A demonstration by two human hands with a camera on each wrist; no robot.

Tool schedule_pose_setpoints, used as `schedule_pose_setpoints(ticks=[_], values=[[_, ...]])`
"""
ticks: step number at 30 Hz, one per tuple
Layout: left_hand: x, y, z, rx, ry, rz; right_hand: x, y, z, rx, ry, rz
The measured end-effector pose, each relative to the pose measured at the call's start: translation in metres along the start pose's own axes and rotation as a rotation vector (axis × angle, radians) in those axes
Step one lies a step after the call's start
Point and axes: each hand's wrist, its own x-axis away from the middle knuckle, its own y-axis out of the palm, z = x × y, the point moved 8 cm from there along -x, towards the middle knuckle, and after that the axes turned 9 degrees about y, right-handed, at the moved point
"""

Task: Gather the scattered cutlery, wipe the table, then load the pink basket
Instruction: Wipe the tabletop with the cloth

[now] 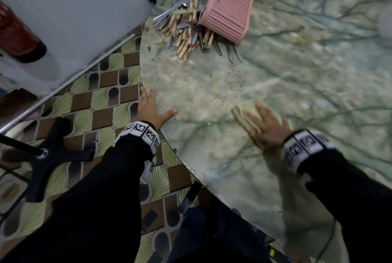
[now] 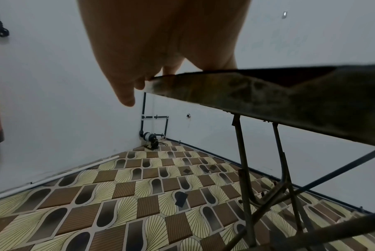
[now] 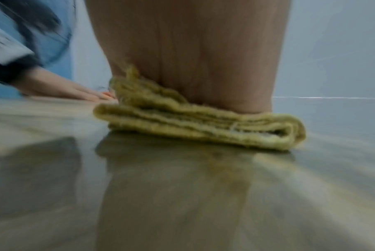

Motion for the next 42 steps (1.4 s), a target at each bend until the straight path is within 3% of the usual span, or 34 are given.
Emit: schedule_pose_setpoints(ticks=[1,3,5,7,9,12,14,16,18,20,22,24,27,29,31,34,36,37,38,39,40,42], values=[[0.0,0.0,0.001,0.02,0.0,-0.001,-0.018,-0.01,0.002,-0.057,0.059,0.05],[0.0,-0.001,0.001,0.059,0.0,0.001,-0.034,-0.034,-0.02,-0.066,0.089,0.318],[0.001,-0.002,0.001,0.088,-0.005,0.007,-0.022,-0.03,-0.072,-0.063,-0.004,0.333],[0.001,-0.003,0.001,0.091,-0.002,0.019,0.007,0.011,-0.131,0.024,-0.213,0.238],[0.002,-0.003,0.001,0.09,-0.001,0.023,0.061,0.051,-0.164,0.165,-0.392,0.036],[0.002,-0.002,-0.001,0.102,-0.007,0.012,0.106,0.085,-0.138,0.224,-0.544,-0.05],[0.002,-0.002,-0.002,0.099,-0.013,-0.003,0.095,0.081,-0.088,0.227,-0.459,-0.075],[0.002,-0.001,-0.003,0.087,-0.022,-0.016,0.062,0.055,-0.031,0.157,-0.233,-0.06],[0.001,0.0,-0.002,0.082,-0.027,-0.025,0.019,0.014,0.016,0.019,-0.004,0.022],[0.001,0.001,0.0,0.082,-0.035,-0.036,-0.019,-0.024,0.035,-0.097,0.132,0.092],[0.0,0.0,0.001,0.068,-0.048,-0.044,-0.048,-0.041,0.01,-0.15,0.135,0.112],[0.0,-0.001,0.002,0.058,-0.058,-0.049,-0.051,-0.035,-0.048,-0.115,0.004,0.1],[0.001,-0.002,0.002,0.067,-0.058,-0.051,0.001,0.006,-0.123,0.068,-0.228,0.129],[0.001,-0.003,0.001,0.064,-0.056,-0.048,0.052,0.045,-0.134,0.198,-0.363,0.081],[0.002,-0.003,0.001,0.052,-0.056,-0.048,0.088,0.074,-0.102,0.234,-0.423,-0.035],[0.001,-0.004,0.002,0.041,-0.063,-0.05,0.075,0.06,-0.014,0.141,-0.205,-0.114],[0.0,-0.003,0.003,0.032,-0.068,-0.052,0.038,0.03,0.036,-0.014,0.005,0.006],[0.0,-0.002,0.003,0.031,-0.071,-0.051,0.02,0.009,0.049,-0.086,0.064,0.174],[0.0,-0.002,0.003,0.029,-0.077,-0.053,0.006,-0.013,0.053,-0.123,0.115,0.316],[0.0,-0.001,0.003,0.019,-0.086,-0.059,-0.011,-0.029,0.051,-0.154,0.154,0.365],[-0.001,-0.001,0.003,-0.002,-0.095,-0.068,-0.025,-0.039,0.041,-0.168,0.183,0.356],[-0.002,0.0,0.003,-0.059,-0.109,-0.093,-0.047,-0.034,-0.001,-0.194,0.113,0.201]])
